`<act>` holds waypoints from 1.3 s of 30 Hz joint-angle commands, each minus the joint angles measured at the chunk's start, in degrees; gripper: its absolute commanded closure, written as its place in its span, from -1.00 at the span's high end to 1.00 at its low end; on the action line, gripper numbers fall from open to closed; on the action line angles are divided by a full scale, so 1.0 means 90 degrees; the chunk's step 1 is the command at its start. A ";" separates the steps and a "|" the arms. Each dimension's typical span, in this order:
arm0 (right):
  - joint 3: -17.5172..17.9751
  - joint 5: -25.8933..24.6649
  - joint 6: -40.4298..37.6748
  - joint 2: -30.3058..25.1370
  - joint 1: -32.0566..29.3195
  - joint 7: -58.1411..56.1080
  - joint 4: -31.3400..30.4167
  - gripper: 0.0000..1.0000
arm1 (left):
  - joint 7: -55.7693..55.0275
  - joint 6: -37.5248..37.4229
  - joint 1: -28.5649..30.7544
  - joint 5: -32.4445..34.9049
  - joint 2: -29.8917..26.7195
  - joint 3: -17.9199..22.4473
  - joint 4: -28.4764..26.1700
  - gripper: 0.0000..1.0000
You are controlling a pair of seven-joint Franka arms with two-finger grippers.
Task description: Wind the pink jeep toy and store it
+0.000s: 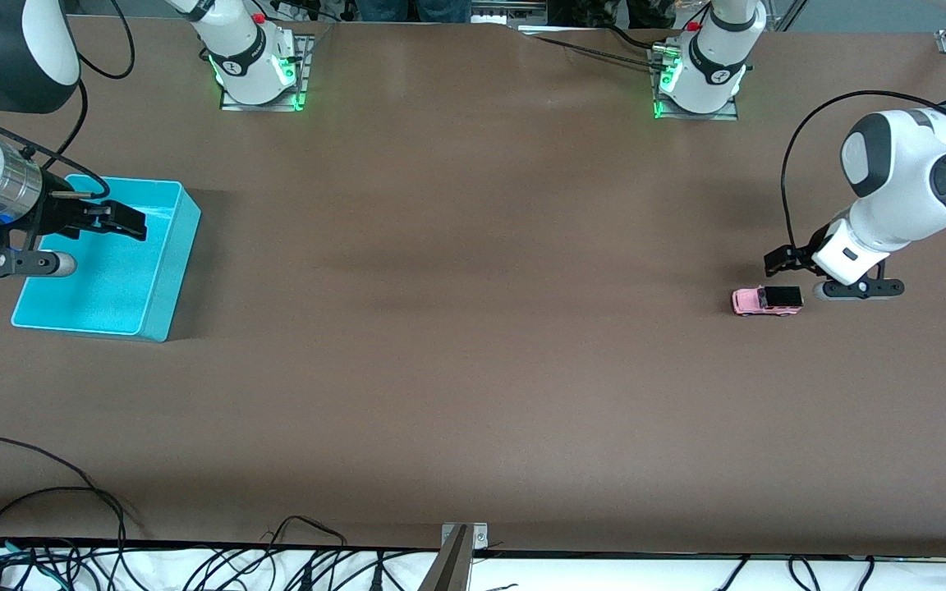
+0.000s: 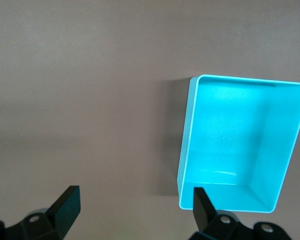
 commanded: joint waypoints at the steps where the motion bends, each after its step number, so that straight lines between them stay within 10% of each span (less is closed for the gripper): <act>1: -0.0001 0.0098 -0.0040 0.0006 -0.0047 -0.0095 0.0061 1.00 | 0.0172 0.0105 0.0041 0.0082 -0.0016 -0.0081 -0.0116 1.00; 11: -0.0001 0.0098 -0.0040 0.0006 -0.0037 -0.0095 0.0061 1.00 | 0.0570 0.0202 -0.0018 0.0698 0.0141 -0.0091 -0.0291 1.00; 39: -0.0001 0.0098 -0.0030 0.0006 -0.0047 -0.0095 0.0061 1.00 | 0.7992 0.1960 0.0021 0.0883 0.1351 0.0348 -0.0116 1.00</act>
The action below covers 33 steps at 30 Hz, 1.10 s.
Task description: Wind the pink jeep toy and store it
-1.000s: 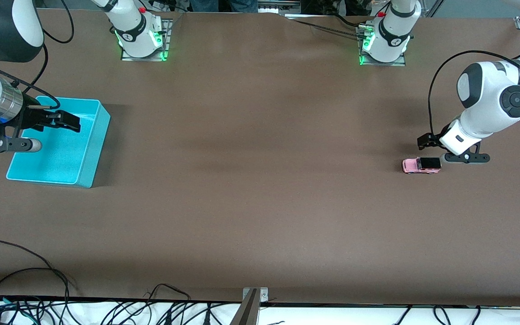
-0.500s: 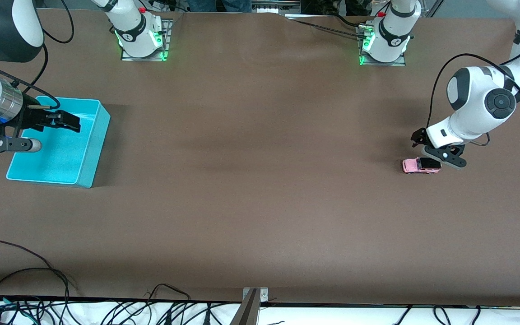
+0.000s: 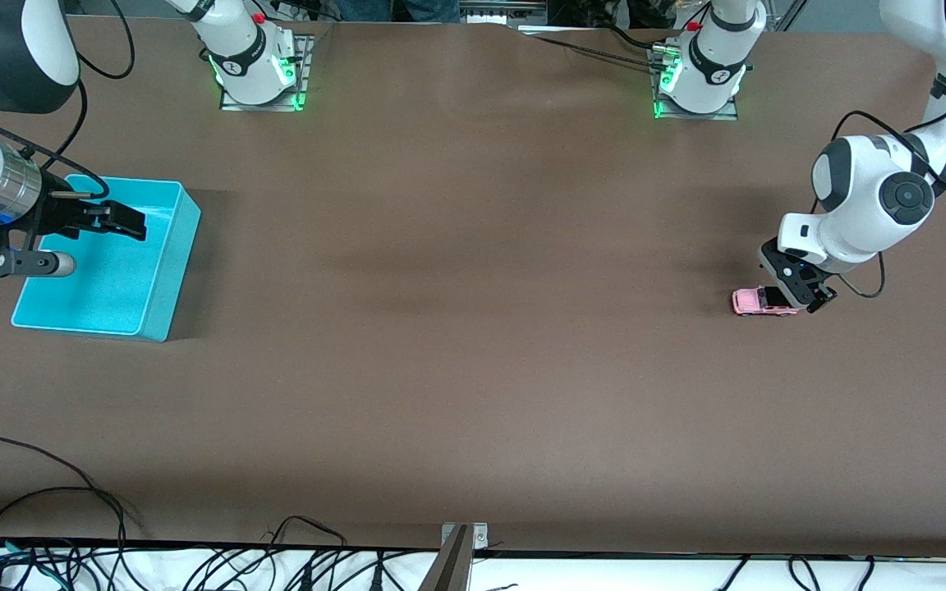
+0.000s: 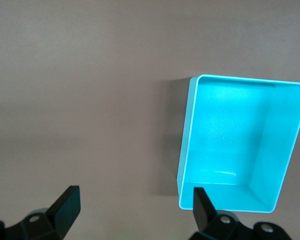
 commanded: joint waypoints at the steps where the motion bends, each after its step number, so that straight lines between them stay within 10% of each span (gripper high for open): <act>1: 0.0002 0.0098 -0.0030 0.0006 -0.0044 -0.0094 0.0061 1.00 | 0.1126 0.0395 0.0031 0.0174 0.0607 0.0171 0.0340 1.00; 19: 0.0002 0.0098 -0.0030 0.0006 -0.0053 -0.0094 0.0061 1.00 | 0.1645 0.0463 -0.0028 0.0155 0.0920 0.0201 0.0624 0.95; 29: 0.0002 0.0098 -0.0030 0.0006 -0.0053 -0.0094 0.0061 1.00 | 0.1684 0.0463 -0.0262 0.0243 0.0930 0.0201 0.0643 -0.74; 33: 0.0002 0.0098 -0.0030 0.0006 -0.0053 -0.0094 0.0061 1.00 | 0.1665 0.0463 -0.0301 0.0243 0.0911 0.0191 0.0692 -1.00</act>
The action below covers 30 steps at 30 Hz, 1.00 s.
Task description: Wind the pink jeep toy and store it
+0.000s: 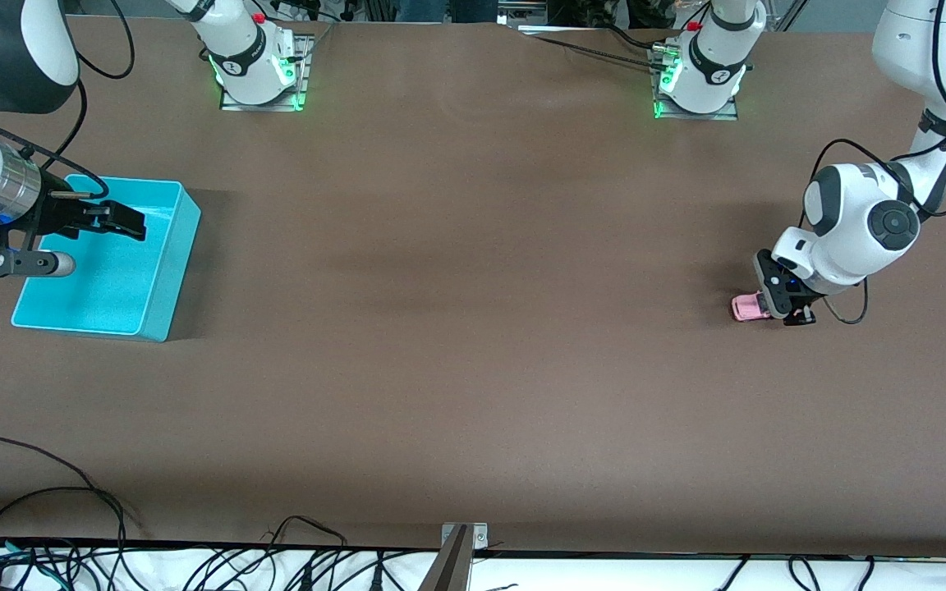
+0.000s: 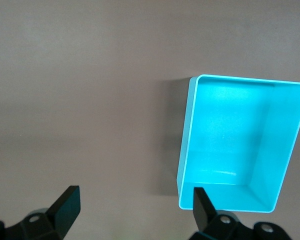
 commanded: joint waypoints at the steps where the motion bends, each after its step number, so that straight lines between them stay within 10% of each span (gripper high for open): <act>1: 0.0003 0.0098 -0.0030 0.0006 -0.0048 -0.0093 0.0061 1.00 | 0.0037 0.0010 -0.0108 0.0214 0.0071 0.0020 0.0195 -1.00; 30: 0.0003 0.0098 -0.0030 0.0006 -0.0048 -0.0093 0.0061 1.00 | 0.0046 -0.0371 -0.1006 0.0126 -0.0300 -0.0029 0.0058 -1.00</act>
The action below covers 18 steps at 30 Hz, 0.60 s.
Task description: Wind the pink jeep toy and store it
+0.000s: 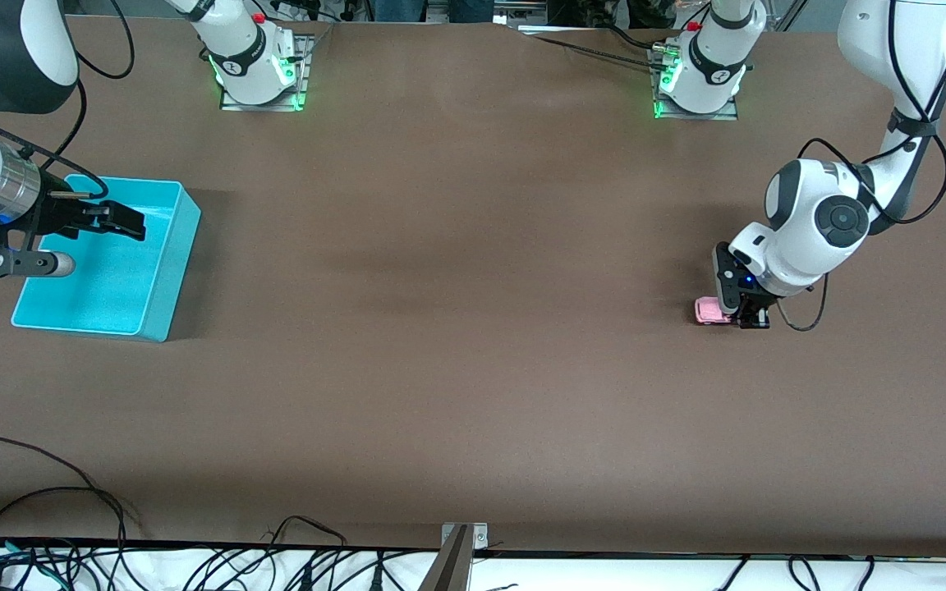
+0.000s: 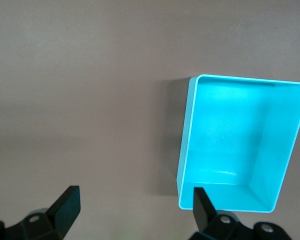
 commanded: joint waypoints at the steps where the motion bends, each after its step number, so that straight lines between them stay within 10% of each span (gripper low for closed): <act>1: 0.0004 0.0107 -0.0030 0.0006 -0.0043 -0.0093 0.0061 1.00 | -0.0013 -0.0057 -0.0014 0.0105 -0.0012 0.0050 -0.0125 -1.00; 18: -0.0006 0.0098 -0.0030 0.0006 -0.0043 -0.0093 0.0061 1.00 | 0.0007 0.0109 0.0054 0.0134 0.0437 0.0343 -0.0243 -1.00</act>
